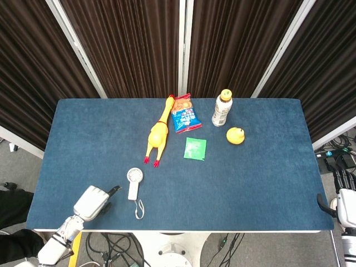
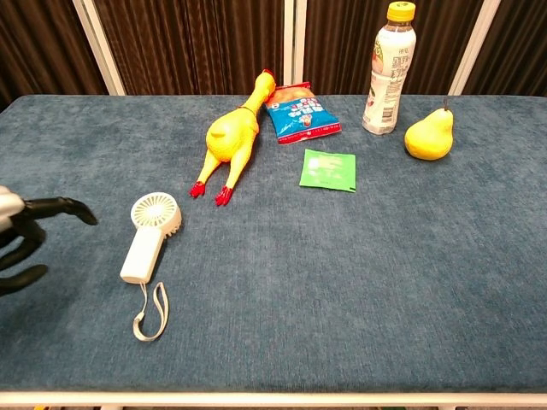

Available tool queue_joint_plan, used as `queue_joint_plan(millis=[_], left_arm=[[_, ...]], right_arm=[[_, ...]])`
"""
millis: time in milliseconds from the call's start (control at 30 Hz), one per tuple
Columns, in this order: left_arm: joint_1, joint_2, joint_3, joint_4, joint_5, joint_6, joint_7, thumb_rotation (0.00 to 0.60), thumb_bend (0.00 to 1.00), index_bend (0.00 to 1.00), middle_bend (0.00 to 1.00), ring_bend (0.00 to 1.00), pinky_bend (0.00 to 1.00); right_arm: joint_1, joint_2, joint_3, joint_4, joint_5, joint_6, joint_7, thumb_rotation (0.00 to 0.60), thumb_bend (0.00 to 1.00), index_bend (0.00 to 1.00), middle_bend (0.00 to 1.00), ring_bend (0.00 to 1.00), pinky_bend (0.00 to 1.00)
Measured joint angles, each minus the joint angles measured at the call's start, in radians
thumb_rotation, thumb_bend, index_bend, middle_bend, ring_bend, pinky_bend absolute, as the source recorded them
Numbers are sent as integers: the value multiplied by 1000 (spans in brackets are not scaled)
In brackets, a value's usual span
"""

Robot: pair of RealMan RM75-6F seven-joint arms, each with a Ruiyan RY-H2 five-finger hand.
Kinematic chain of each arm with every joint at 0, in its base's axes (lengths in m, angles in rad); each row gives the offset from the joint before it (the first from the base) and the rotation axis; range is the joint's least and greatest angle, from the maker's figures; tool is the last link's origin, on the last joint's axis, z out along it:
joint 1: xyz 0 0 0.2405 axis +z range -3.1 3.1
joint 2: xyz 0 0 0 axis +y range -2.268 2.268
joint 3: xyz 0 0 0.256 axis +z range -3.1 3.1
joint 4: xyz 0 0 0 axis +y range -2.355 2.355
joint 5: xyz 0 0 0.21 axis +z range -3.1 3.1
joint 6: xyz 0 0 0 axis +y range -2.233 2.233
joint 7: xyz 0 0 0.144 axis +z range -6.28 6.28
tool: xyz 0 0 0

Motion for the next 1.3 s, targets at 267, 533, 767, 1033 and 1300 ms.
queue_joint_plan(millis=[267,533,767,1033,1300], left_arm=[[-40,-52,-13,7,9,-9,-10,600,409,219,786,819,782],[-75,-96,-21,46,-22,-55,-17,600,410,219,786,819,782],[-100,-115,-31,76,-67,-91,-33,600,409,219,787,819,782],[-110,-121,-30,90,-83,-90,-25,600,409,219,789,819,782],[-109,-120,-17,90,-101,-88,-23,600,409,220,788,819,782]], right_arm=[[4,-1,0,-5,8,-9,-12,600,299,0,0,0,0],[1,1,0,-4,7,-3,-8,600,300,0,0,0,0],[0,-1,-1,7,12,-9,1,600,300,0,0,0,0],[1,-4,-1,11,14,-13,2,600,300,0,0,0,0],[1,-5,-1,15,16,-15,4,600,299,0,0,0,0]])
